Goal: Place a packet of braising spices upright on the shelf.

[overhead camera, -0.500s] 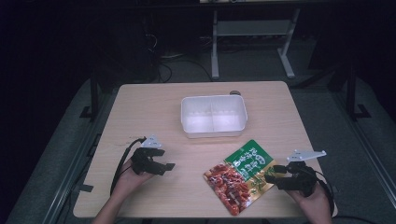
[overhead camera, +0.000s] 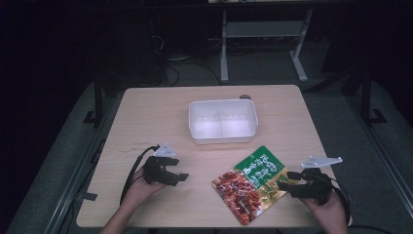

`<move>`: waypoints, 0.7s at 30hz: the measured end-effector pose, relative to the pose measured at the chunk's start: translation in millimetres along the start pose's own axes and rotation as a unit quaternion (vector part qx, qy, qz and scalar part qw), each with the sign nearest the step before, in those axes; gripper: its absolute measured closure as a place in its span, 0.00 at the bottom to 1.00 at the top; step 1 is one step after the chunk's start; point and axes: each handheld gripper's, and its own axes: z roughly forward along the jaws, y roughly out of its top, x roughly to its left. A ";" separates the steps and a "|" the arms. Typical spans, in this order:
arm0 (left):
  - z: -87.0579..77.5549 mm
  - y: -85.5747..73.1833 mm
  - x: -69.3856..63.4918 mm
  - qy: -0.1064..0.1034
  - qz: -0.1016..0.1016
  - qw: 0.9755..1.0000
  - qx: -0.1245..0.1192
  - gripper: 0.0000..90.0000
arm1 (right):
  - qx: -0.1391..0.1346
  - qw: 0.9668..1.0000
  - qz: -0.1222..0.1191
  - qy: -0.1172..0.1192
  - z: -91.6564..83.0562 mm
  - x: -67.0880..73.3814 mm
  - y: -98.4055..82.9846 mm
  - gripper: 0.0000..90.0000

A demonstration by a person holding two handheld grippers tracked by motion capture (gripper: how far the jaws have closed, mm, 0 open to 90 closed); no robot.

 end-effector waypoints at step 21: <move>18.6 42.1 -50.6 -0.059 0.080 0.995 0.013 0.73 | -0.014 0.999 0.021 -0.019 -13.0 -14.2 -4.2 0.39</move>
